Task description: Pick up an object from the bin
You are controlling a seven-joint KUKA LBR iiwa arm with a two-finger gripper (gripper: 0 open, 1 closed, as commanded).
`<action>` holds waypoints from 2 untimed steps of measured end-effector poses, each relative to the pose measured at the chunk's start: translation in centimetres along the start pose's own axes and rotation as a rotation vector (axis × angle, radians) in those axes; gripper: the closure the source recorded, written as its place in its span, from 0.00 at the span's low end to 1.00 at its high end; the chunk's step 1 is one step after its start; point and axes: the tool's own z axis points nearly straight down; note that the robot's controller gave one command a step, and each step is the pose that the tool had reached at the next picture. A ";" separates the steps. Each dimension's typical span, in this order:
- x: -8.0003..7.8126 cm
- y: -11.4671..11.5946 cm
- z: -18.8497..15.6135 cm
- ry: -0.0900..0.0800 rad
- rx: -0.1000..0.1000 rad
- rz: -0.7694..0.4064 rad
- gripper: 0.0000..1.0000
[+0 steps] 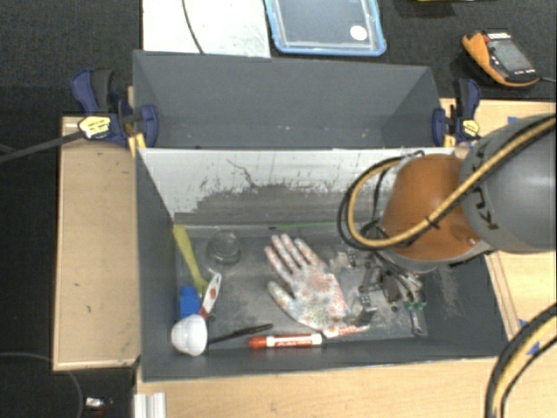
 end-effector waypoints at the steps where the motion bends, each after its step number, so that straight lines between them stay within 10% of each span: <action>1: -3.3 7.4 -0.2 0.001 -0.003 0.104 0.00; 2: -0.8 4.8 2.1 -0.004 0.000 0.298 0.00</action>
Offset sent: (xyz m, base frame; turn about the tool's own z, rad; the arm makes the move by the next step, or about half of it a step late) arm -0.0072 0.0344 -0.0295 0.3449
